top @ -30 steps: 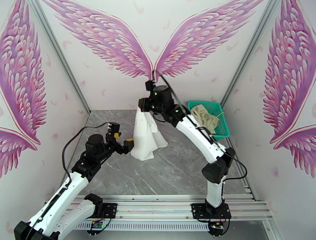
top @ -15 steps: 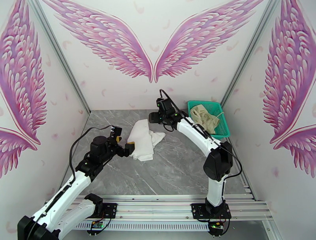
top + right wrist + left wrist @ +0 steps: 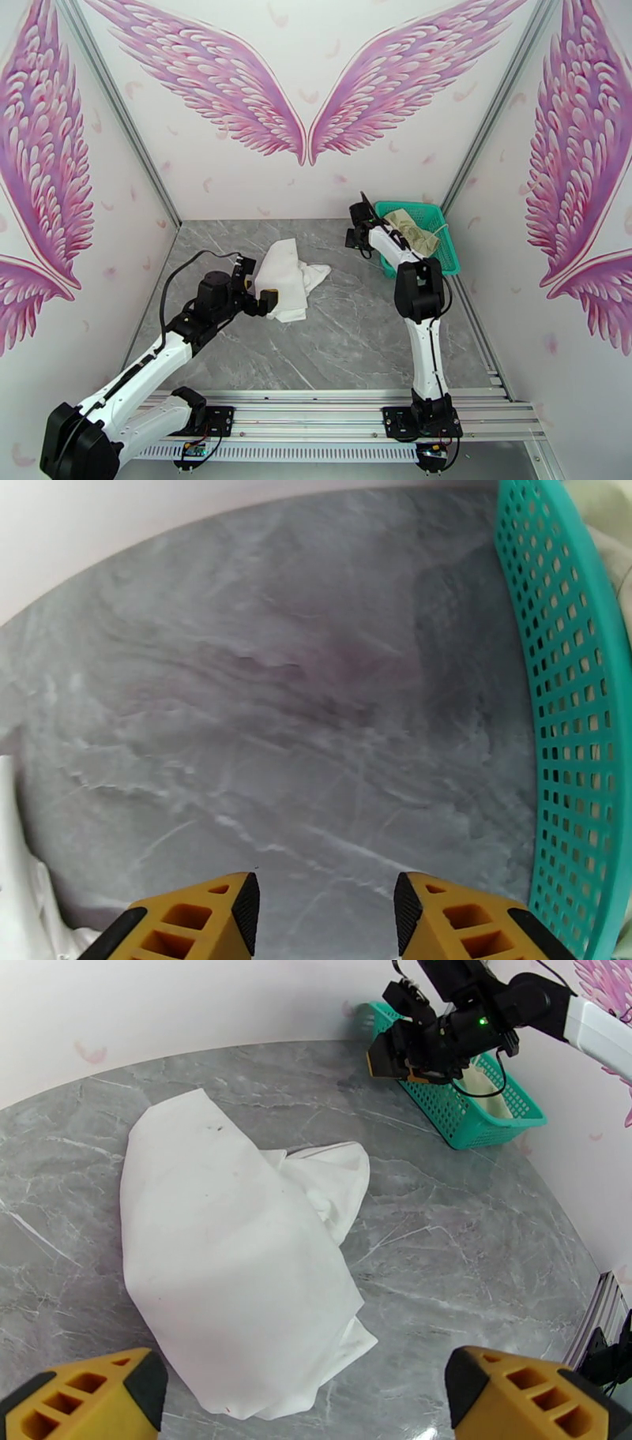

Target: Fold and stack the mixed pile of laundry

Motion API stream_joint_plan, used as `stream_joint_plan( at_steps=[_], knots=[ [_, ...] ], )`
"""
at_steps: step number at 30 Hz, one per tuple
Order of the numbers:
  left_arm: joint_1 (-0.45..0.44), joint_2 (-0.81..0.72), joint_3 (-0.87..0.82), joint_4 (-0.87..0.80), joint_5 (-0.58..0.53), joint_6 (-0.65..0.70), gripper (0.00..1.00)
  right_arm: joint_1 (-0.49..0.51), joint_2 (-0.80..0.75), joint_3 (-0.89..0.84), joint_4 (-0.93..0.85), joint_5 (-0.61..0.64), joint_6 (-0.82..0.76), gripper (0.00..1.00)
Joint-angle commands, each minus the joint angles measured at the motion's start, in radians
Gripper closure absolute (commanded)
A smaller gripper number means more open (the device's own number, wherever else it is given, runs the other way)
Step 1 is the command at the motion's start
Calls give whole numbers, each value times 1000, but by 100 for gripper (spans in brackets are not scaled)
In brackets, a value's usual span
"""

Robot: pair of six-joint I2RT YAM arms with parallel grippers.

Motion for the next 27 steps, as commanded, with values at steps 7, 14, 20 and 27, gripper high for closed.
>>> stream_joint_plan(
  at_steps=[7, 14, 20, 27],
  knots=[
    [-39, 17, 30, -33, -90, -51, 1, -114, -30, -2, -6, 75, -49, 51],
    [-45, 47, 29, -25, -118, -69, 1, -84, -137, -84, 15, -50, -70, 51],
    [-53, 172, 84, -129, -155, -74, 5, 35, -375, -363, 133, -173, -30, 45],
    [-105, 229, 77, -175, -166, -43, 1, 160, -544, -689, 253, -367, 79, 36]
  ],
)
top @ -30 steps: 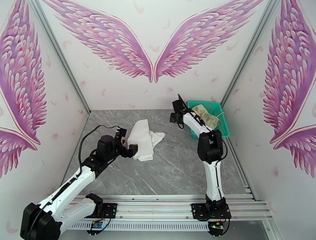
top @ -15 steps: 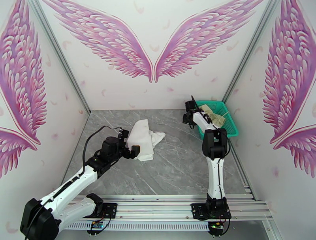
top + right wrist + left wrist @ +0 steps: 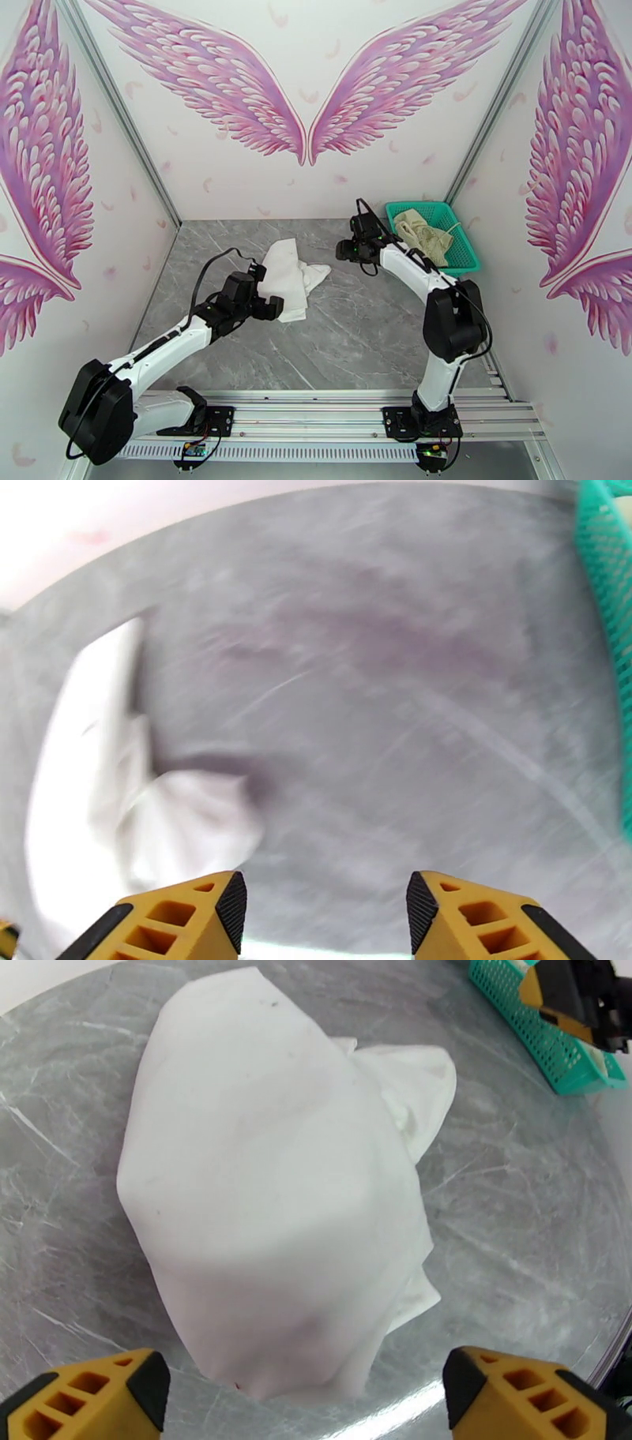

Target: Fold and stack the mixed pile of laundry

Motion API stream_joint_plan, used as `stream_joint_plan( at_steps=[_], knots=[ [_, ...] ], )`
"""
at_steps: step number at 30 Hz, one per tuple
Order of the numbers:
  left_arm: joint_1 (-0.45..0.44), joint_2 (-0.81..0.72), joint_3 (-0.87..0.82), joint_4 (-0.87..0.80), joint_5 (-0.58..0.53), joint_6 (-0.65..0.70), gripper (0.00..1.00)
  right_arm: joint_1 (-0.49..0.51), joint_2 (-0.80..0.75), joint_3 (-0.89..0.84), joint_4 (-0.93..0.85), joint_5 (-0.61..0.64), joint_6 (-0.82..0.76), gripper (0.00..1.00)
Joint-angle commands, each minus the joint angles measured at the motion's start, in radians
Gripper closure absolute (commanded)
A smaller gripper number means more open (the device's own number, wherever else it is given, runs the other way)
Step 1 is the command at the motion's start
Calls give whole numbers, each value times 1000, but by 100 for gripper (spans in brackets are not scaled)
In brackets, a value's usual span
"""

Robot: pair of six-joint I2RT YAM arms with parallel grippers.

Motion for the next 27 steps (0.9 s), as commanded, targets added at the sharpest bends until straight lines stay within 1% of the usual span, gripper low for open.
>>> stream_joint_plan(
  at_steps=[1, 3, 4, 7, 8, 9, 11, 12, 15, 16, 17, 19, 20, 22, 25, 27],
  knots=[
    [-36, 20, 28, -50, -7, 48, 1, 25, -12, -117, 78, -159, 84, 35],
    [-51, 47, 35, -54, 30, 100, 1, 36, 0, -158, 123, -231, 109, 34],
    [-55, 64, 39, -53, 23, 123, 1, 39, 9, -170, 147, -247, 124, 33],
    [-54, 123, 59, -48, -45, 158, 2, 39, 52, -168, 198, -276, 156, 32],
    [-54, 144, 72, -54, -61, 167, 3, 39, 67, -160, 223, -291, 165, 32],
    [-54, 171, 91, -62, -71, 180, 7, 39, 87, -147, 249, -304, 174, 32],
    [-54, 217, 119, -75, -88, 193, 16, 41, 129, -93, 246, -301, 182, 32],
    [-54, 237, 130, -76, -97, 196, 24, 41, 154, -66, 240, -292, 182, 33],
    [-53, 289, 161, -82, -115, 195, 55, 40, 219, -4, 230, -244, 182, 38],
    [-54, 298, 171, -87, -122, 193, 64, 41, 240, 15, 224, -228, 180, 41],
    [-54, 302, 177, -87, -126, 192, 70, 40, 257, 29, 217, -219, 177, 43],
    [-53, 291, 184, -83, -127, 189, 81, 41, 285, 53, 205, -208, 176, 53],
    [-52, 279, 182, -77, -124, 187, 85, 41, 293, 59, 204, -210, 176, 58],
    [-53, 239, 173, -55, -118, 187, 92, 40, 298, 61, 204, -212, 176, 72],
    [-45, 153, 155, -21, -98, 178, 100, 40, 273, 57, 202, -213, 164, 88],
    [-40, 81, 147, -1, -77, 168, 100, 40, 232, 49, 193, -195, 152, 95]
  ],
)
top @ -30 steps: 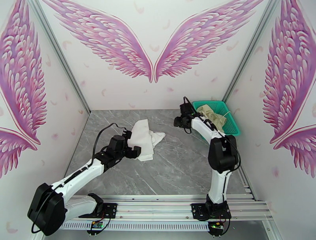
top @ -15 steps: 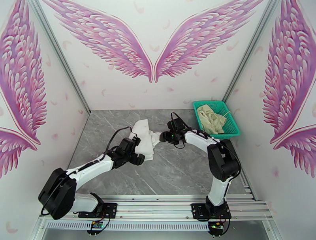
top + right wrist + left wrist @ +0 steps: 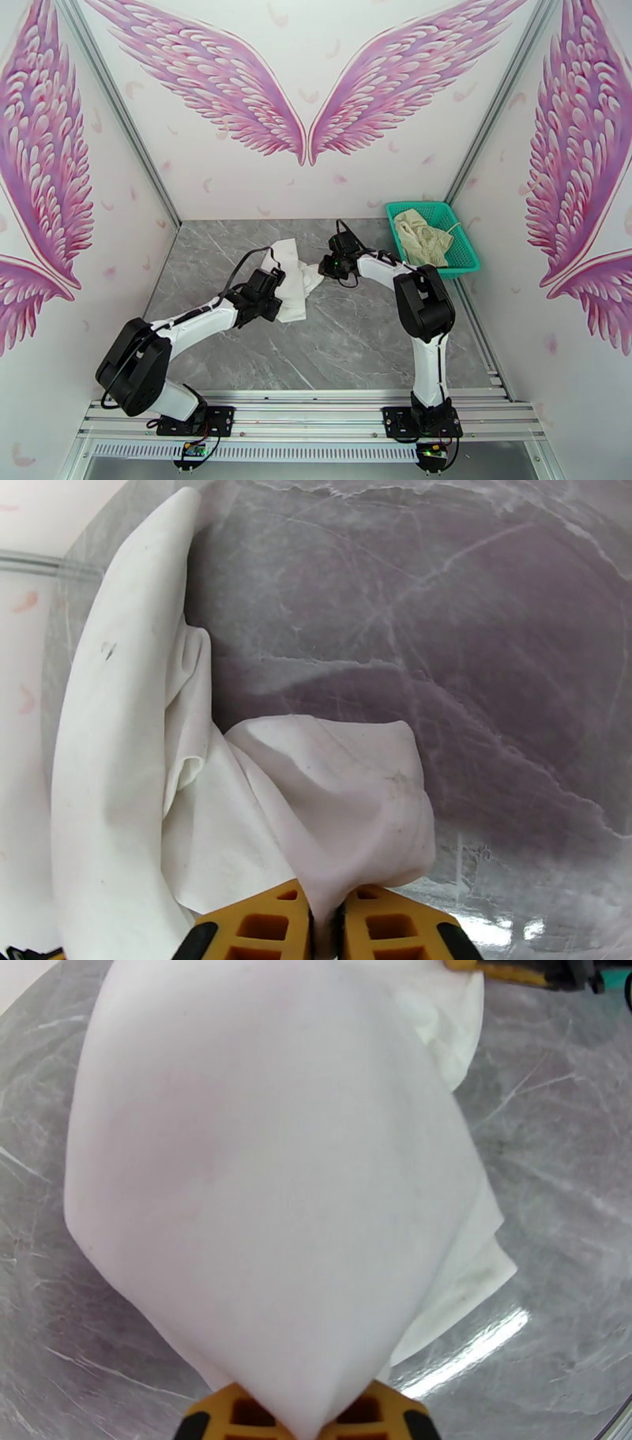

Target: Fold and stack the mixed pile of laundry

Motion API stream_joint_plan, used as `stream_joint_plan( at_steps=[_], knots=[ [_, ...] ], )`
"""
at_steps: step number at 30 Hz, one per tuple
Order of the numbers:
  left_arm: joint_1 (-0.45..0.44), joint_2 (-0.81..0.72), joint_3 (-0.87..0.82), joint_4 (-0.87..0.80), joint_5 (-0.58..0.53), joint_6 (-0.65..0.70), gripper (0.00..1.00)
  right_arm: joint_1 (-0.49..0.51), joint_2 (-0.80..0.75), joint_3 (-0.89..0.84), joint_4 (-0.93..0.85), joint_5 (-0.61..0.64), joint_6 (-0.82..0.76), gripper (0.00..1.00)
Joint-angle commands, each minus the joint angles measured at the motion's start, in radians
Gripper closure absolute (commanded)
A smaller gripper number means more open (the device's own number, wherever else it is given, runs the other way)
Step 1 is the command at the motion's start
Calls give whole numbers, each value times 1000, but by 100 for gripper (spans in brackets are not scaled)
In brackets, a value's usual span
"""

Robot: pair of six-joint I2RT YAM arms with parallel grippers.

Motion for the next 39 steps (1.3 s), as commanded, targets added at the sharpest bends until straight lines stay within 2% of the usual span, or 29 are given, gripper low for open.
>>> stream_joint_plan(
  at_steps=[1, 6, 10, 16, 19, 23, 26, 28, 30, 33, 34, 35, 36, 37, 38, 39],
  knots=[
    [10, -154, 1, 63, 38, -12, 100, 1, -75, 13, -15, 40, -16, 98],
    [19, -389, 38, 25, 37, -26, 100, -5, -290, -14, -48, 117, -48, 100],
    [25, -552, 135, -86, 11, -14, 100, -11, -492, -21, -91, 203, -97, 100],
    [25, -652, 347, -300, -21, -7, 100, -20, -772, 3, -170, 302, -148, 100],
    [24, -661, 456, -364, -8, -34, 100, -20, -863, 45, -233, 329, -157, 100],
    [29, -562, 548, -465, -6, -54, 99, -22, -818, 132, -370, 314, -143, 100],
    [60, -439, 532, -483, -23, -64, 97, -24, -700, 155, -442, 285, -115, 100],
    [142, -368, 481, -452, 60, -95, 95, -33, -626, 136, -441, 256, -92, 100],
    [238, -304, 386, -376, 198, -133, 94, -52, -549, 93, -401, 208, -73, 99],
    [335, -200, 264, -279, 276, -193, 95, -98, -404, 67, -379, 132, -55, 92],
    [347, -176, 228, -253, 262, -206, 91, -114, -362, 55, -369, 111, -50, 86],
    [356, -158, 196, -228, 241, -219, 84, -125, -333, 40, -358, 97, -50, 74],
    [362, -148, 172, -217, 226, -224, 74, -129, -321, 27, -350, 93, -52, 64],
    [369, -138, 153, -211, 214, -227, 57, -132, -316, 8, -343, 101, -55, 53],
    [371, -136, 137, -214, 197, -226, 44, -133, -324, -18, -335, 109, -62, 49],
    [371, -139, 125, -220, 182, -224, 37, -133, -336, -36, -328, 110, -65, 46]
  ],
)
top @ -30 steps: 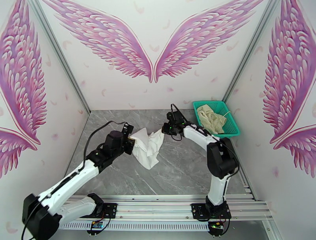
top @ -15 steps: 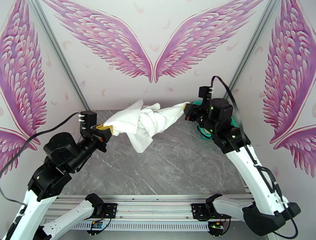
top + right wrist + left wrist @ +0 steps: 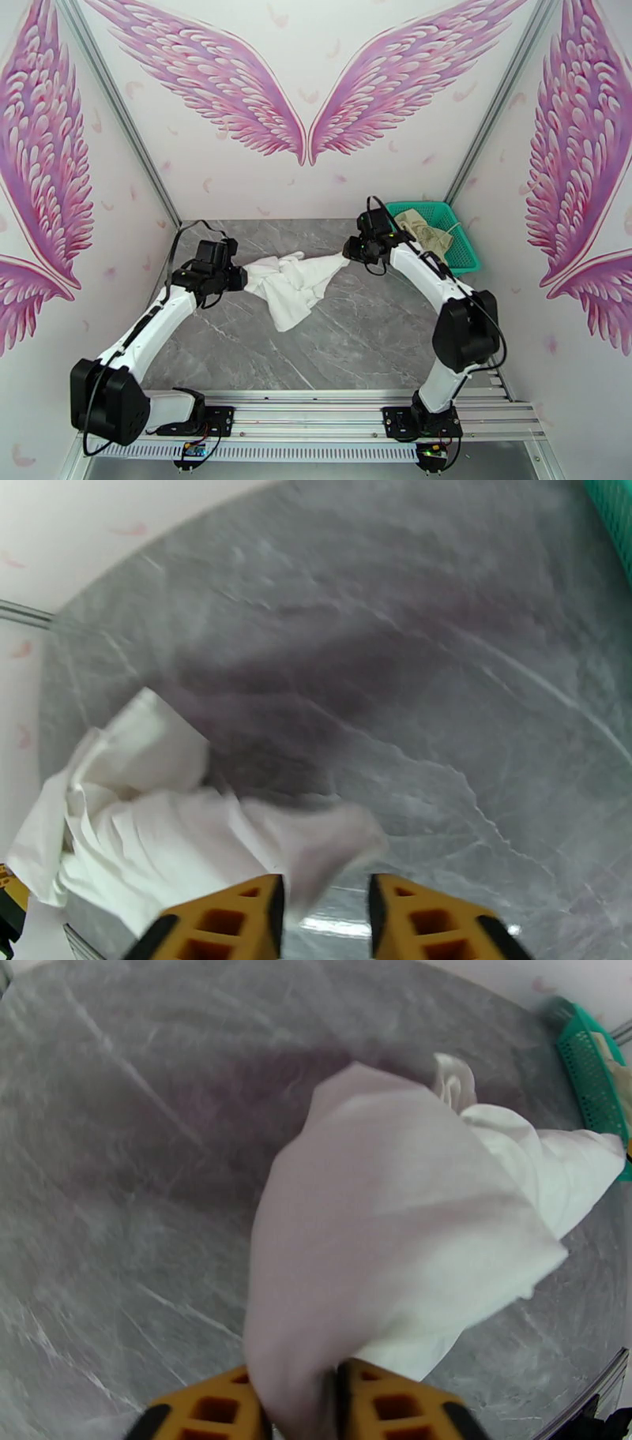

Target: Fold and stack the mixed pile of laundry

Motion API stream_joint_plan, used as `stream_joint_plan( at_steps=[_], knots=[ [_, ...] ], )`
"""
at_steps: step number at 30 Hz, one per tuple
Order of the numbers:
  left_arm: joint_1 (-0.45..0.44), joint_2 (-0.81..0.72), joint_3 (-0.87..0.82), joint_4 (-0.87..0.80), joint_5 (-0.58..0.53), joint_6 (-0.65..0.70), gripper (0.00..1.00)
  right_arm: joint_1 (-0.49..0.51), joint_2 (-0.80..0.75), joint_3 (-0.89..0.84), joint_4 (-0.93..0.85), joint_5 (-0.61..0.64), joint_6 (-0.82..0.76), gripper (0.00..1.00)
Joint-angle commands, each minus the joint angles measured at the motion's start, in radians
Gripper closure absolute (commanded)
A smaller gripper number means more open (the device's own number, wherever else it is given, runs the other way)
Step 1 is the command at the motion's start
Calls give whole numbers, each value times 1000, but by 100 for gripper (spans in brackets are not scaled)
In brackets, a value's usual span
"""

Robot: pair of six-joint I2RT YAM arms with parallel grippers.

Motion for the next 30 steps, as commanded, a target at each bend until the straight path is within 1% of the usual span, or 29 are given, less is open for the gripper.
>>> stream_joint_plan(
  at_steps=[1, 2, 3, 6, 8, 11, 14, 17, 20, 24, 28, 30],
  knots=[
    [4, -52, -19, 63, -25, -28, 30, -6, -84, -41, 20, -28, 5, 44],
    [1, -68, -33, 54, -37, -26, 25, -5, -102, -63, 23, -26, 4, 42],
    [-8, -80, -39, 41, -52, -19, 22, -3, -121, -79, 25, -27, -1, 41],
    [-95, -124, -59, 24, -85, 15, 20, 27, -183, -157, 51, -2, -17, 41],
    [-185, -115, -74, 38, -94, 28, 21, 62, -201, -216, 102, -26, -22, 41],
    [-319, -46, -90, 102, -114, 36, 20, 120, -168, -244, 163, -46, -48, 41],
    [-432, 58, -76, 160, -154, 74, 19, 184, -108, -205, 193, -35, -81, 41],
    [-498, 158, -50, 204, -183, 105, 15, 241, -30, -115, 175, -51, -80, 41],
    [-523, 244, -43, 248, -198, 124, 15, 284, 37, -51, 197, -81, -73, 41],
    [-534, 330, -45, 278, -255, 134, 17, 289, 122, 0, 215, -121, -23, 42],
    [-539, 404, -35, 284, -326, 134, 25, 283, 155, 11, 217, -115, -4, 43],
    [-541, 422, -41, 293, -354, 128, 34, 276, 157, 6, 214, -110, -2, 44]
  ],
)
